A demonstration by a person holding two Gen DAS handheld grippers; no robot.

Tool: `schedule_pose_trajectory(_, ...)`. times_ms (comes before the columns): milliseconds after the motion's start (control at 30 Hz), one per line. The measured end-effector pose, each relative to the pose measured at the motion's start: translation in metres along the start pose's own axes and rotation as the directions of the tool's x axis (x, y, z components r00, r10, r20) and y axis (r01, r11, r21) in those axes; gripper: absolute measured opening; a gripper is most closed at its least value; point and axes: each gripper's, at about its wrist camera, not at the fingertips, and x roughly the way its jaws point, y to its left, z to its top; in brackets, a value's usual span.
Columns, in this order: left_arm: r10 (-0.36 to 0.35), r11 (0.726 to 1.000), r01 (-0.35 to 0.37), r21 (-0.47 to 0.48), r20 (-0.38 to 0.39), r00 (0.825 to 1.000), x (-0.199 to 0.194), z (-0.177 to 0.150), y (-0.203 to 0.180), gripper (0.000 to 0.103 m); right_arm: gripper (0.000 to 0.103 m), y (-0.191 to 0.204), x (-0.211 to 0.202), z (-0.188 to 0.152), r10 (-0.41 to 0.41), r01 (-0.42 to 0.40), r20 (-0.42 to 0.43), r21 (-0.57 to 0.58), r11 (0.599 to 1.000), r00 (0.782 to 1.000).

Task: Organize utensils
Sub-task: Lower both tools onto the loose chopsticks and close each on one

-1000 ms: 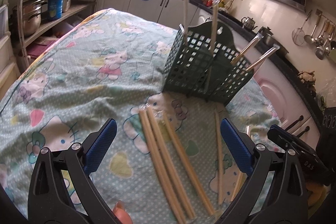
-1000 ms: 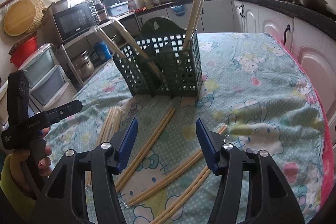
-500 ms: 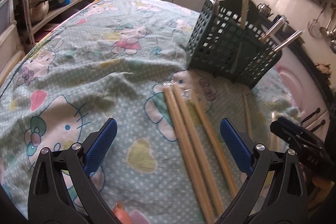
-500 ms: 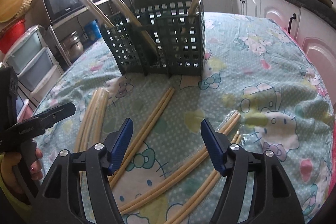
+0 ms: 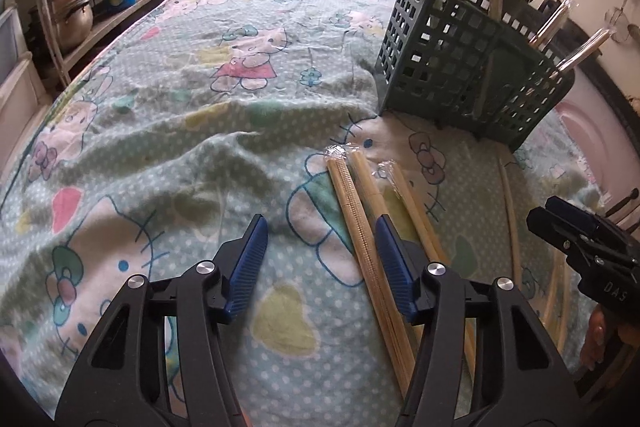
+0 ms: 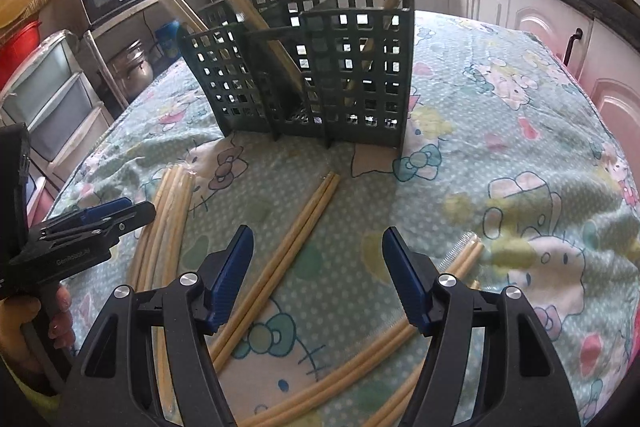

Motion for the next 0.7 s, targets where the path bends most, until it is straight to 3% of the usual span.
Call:
schedule_pose_trajectory(133,0.017,1.0,-0.017,0.021,-0.005,1.0,0.003,0.003,-0.001,0.046,0.065,0.001,0.012,0.007,-0.001,0.001,-0.024,0.007,1.0,1.0)
schedule_pose_trajectory(333,0.006,1.0,-0.006,0.005,-0.012,1.0,0.004,0.01,0.007,0.032,0.064,0.003,0.034,0.018,-0.02,0.022,-0.083,0.027,0.999,0.996)
schedule_pose_trajectory(567,-0.028,0.999,0.027,-0.023,-0.035,0.999,0.012,0.022,0.019,0.027,0.045,0.006,0.048,0.03,-0.062,0.065,-0.101,0.022,0.998,0.993)
schedule_pose_trajectory(700,-0.059,0.997,0.056,-0.053,-0.053,0.997,0.019,0.032,0.025,0.027,0.028,0.013,0.052,0.036,-0.087,0.085,-0.101,-0.022,0.996,0.991)
